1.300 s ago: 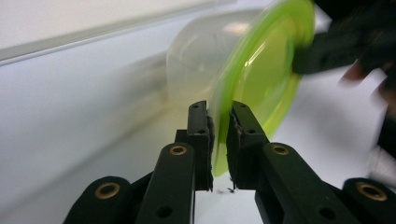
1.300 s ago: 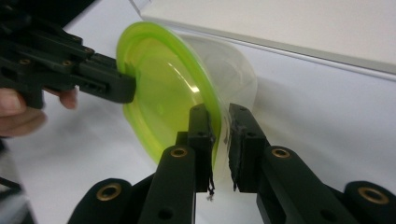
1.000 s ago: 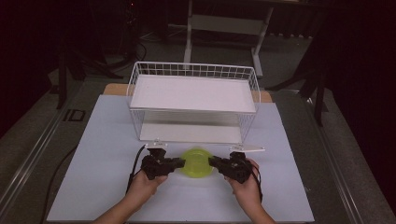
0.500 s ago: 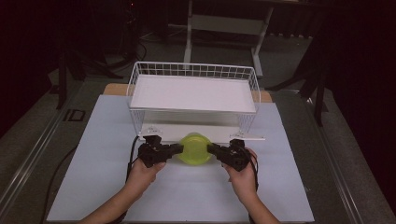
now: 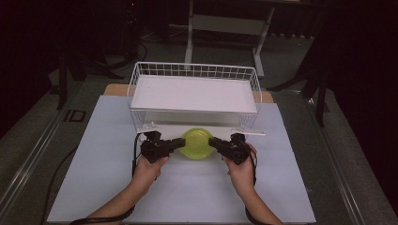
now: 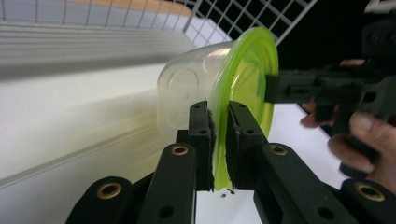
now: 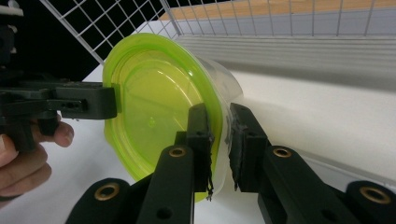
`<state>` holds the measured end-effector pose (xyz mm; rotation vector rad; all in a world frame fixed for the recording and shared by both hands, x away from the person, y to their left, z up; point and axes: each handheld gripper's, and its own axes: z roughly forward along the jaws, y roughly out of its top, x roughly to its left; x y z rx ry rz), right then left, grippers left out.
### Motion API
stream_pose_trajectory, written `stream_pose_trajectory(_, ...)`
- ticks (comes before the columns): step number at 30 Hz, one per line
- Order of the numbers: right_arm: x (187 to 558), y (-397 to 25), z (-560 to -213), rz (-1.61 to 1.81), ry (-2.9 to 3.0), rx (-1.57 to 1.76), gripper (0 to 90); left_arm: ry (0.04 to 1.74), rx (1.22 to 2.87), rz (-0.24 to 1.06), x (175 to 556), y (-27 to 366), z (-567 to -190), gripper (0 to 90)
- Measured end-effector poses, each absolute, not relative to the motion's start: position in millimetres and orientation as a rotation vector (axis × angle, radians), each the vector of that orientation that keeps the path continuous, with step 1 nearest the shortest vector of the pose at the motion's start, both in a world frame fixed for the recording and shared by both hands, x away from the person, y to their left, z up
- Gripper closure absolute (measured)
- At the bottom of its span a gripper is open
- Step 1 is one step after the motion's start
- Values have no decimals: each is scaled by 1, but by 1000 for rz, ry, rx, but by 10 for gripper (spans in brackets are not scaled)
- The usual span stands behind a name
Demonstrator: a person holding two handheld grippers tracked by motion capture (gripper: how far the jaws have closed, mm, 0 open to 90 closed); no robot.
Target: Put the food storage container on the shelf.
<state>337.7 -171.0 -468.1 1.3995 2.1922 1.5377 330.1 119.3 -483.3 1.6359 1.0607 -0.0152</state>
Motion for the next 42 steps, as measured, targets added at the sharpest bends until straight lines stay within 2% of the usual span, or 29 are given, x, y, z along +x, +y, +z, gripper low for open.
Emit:
stream_pose_trajectory(5,344,-168,-472,1526,2183,1417,795,1098,1583,-47,336,121,-491,821)
stream_pose_trajectory(12,351,-164,-480,1501,2168,1448,788,1116,1637,92,343,114,-490,816)
stream_pose_trajectory(17,358,-161,-485,1478,2154,1479,787,1159,1665,124,351,110,-493,815)
stream_pose_trajectory(31,372,-157,-493,1474,2112,1504,767,1217,1629,120,366,108,-500,810)
stream_pose_trajectory(38,373,-154,-493,1421,2077,1470,689,1243,1630,129,374,106,-501,794)
stream_pose_trajectory(42,375,-155,-497,1429,2044,1490,626,1252,1646,159,377,105,-502,708)
